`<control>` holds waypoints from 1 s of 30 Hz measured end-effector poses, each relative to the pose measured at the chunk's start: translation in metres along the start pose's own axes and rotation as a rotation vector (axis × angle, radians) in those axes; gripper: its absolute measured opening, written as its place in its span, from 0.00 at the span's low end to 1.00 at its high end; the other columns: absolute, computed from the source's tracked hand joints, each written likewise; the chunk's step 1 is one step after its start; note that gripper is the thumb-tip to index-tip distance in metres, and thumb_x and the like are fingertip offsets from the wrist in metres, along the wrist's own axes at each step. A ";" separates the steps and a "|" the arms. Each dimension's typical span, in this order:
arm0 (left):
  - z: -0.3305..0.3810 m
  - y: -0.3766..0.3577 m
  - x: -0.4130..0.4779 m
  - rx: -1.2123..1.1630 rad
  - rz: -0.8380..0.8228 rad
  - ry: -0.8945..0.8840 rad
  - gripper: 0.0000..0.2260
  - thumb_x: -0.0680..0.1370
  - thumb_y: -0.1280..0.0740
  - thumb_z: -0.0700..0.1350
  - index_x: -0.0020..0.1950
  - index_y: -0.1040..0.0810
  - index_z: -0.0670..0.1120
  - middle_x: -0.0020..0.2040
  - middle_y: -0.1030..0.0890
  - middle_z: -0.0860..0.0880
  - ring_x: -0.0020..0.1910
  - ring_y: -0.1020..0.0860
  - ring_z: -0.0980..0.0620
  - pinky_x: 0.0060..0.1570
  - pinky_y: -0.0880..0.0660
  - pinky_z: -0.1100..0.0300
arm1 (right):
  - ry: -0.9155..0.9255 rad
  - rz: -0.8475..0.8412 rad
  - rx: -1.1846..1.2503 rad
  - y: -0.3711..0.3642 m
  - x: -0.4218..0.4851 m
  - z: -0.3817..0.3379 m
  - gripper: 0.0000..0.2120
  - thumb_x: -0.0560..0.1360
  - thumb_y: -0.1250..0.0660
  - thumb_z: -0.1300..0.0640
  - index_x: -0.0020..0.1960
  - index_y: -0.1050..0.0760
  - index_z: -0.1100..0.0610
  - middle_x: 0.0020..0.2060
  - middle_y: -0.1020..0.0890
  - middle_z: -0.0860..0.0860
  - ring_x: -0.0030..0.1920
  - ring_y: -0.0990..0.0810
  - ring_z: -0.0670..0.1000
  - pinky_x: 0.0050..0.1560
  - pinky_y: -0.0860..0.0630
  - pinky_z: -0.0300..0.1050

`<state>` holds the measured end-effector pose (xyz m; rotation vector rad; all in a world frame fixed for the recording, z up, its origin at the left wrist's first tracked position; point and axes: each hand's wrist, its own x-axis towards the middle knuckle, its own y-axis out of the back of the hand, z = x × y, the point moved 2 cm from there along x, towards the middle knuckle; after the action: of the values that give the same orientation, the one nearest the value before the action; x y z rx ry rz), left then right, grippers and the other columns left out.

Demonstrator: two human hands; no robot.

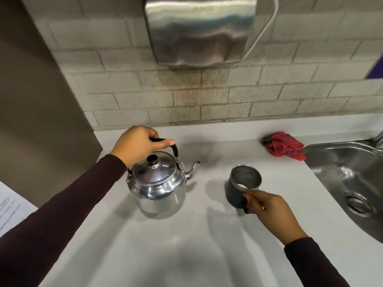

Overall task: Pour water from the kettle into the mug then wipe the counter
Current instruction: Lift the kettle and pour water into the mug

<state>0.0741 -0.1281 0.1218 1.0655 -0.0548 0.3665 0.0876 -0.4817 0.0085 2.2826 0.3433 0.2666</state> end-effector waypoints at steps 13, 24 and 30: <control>0.081 -0.031 -0.030 0.059 0.054 0.089 0.30 0.64 0.31 0.67 0.27 0.31 0.40 0.23 0.37 0.48 0.24 0.39 0.51 0.28 0.41 0.57 | -0.239 -0.265 0.528 -0.021 0.024 0.065 0.17 0.78 0.38 0.49 0.39 0.20 0.60 0.40 0.16 0.56 0.44 0.20 0.55 0.49 0.26 0.45; 0.110 -0.034 -0.022 0.256 -0.039 0.074 0.26 0.66 0.33 0.68 0.27 0.27 0.44 0.21 0.36 0.51 0.22 0.37 0.52 0.26 0.41 0.59 | -0.203 -0.398 0.766 -0.045 0.022 0.060 0.19 0.80 0.43 0.52 0.34 0.30 0.59 0.29 0.26 0.51 0.31 0.27 0.48 0.36 0.28 0.32; 0.117 -0.037 -0.007 0.333 -0.118 -0.014 0.28 0.66 0.35 0.69 0.29 0.25 0.42 0.22 0.33 0.49 0.24 0.35 0.51 0.26 0.40 0.58 | -0.199 -0.350 0.770 -0.057 0.023 0.067 0.17 0.80 0.42 0.51 0.34 0.31 0.56 0.30 0.27 0.50 0.31 0.28 0.47 0.36 0.29 0.37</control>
<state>0.0947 -0.2466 0.1462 1.3936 0.0587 0.2665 0.1201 -0.4839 -0.0765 2.8926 0.8398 -0.3316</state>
